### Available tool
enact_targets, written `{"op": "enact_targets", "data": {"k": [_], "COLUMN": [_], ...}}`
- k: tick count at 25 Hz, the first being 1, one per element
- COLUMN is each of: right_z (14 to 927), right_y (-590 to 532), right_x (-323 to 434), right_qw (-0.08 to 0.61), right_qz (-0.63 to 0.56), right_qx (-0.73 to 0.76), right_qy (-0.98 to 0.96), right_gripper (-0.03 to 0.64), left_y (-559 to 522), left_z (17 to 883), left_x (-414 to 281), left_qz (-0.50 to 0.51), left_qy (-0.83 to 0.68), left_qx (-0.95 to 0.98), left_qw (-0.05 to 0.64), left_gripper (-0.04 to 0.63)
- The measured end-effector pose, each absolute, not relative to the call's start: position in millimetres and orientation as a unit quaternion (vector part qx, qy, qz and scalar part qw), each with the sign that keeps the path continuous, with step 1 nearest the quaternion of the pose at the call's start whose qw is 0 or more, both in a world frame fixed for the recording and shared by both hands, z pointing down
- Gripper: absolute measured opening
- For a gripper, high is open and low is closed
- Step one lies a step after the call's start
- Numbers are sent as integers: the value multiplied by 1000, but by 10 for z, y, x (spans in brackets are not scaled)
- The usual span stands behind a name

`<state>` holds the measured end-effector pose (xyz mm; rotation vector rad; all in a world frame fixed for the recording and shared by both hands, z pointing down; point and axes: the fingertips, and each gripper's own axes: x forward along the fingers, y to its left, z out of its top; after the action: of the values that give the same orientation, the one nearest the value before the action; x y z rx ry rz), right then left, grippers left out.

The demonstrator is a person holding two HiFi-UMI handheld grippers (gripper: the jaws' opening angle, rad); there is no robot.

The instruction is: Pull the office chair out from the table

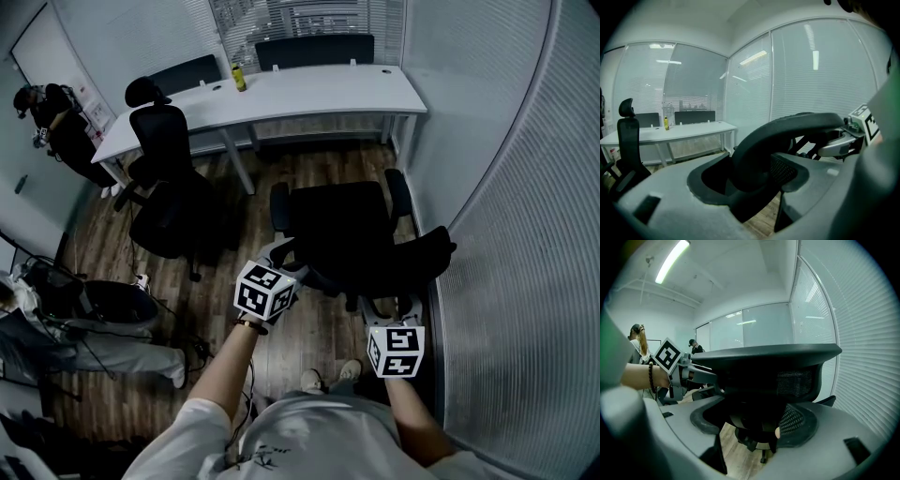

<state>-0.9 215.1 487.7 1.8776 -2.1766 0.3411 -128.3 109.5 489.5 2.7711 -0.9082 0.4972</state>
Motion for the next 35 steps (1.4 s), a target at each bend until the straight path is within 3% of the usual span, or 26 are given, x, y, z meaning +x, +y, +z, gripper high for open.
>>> {"op": "enact_targets", "data": {"k": [28,35], "right_z": [4773,4799], "right_y": [2329,2495], "right_x": [-25,24], "right_qw": [120,121], "right_qz": [114,114], "right_qx": [635,639], "right_qy": [-755,-751], "right_gripper": [270,246], "left_y": [1179,1598], "left_z": [4694,4817], "left_x": [-1532,-1669], "left_qz": [155,146], "left_qy": [-366,-371], "left_qx": [915,913], "left_qw": [62,84], "left_gripper": [299,207]}}
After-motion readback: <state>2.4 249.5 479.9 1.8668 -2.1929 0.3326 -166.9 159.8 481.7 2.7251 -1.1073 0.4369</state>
